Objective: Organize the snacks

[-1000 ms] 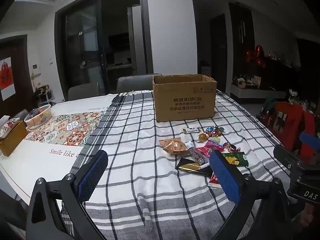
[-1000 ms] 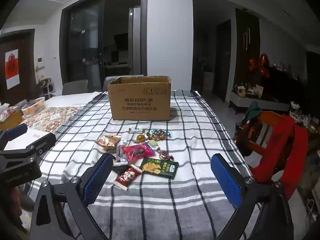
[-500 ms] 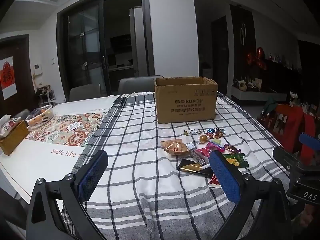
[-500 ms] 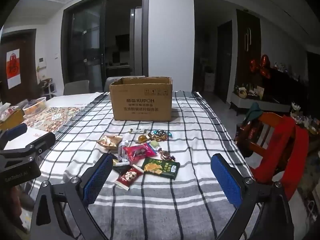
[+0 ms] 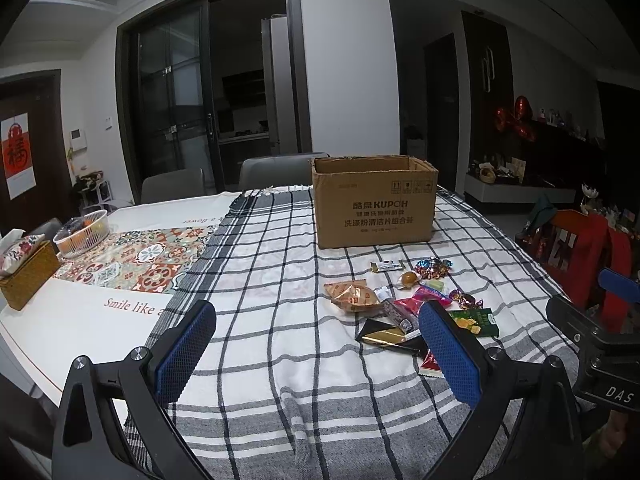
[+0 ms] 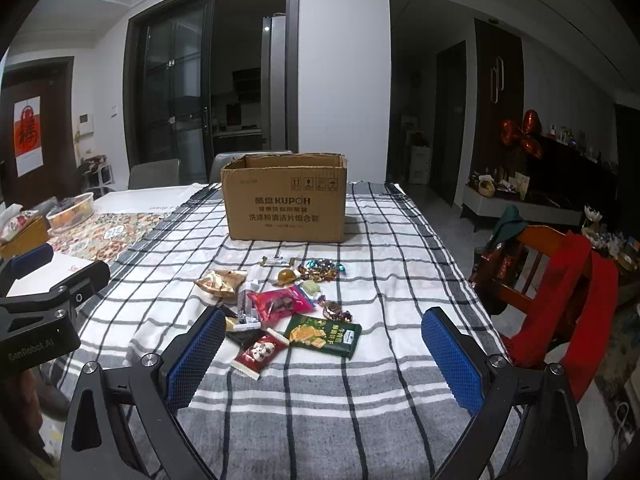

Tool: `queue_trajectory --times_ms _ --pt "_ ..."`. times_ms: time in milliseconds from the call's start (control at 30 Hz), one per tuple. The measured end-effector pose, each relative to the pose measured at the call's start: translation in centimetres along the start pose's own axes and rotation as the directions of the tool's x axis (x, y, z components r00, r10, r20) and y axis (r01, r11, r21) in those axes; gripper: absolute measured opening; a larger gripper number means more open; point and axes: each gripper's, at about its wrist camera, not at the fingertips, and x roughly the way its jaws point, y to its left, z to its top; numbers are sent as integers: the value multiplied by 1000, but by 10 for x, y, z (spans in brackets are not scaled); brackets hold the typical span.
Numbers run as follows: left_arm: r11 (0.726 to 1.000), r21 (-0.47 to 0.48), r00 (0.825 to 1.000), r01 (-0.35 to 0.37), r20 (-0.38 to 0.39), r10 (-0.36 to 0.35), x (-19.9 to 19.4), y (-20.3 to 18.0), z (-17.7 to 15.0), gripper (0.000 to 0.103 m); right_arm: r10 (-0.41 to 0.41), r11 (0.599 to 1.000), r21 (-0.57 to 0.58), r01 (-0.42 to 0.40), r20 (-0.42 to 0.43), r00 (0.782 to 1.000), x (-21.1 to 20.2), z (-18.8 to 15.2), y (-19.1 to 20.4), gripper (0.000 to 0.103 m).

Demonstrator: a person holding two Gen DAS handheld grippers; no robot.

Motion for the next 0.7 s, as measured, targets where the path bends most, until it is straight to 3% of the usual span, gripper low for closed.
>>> queue_trajectory --times_ms 700 --pt "1000 0 1000 1 2 -1 0 0 -1 103 4 1000 -3 -4 -1 1000 -2 0 1 99"
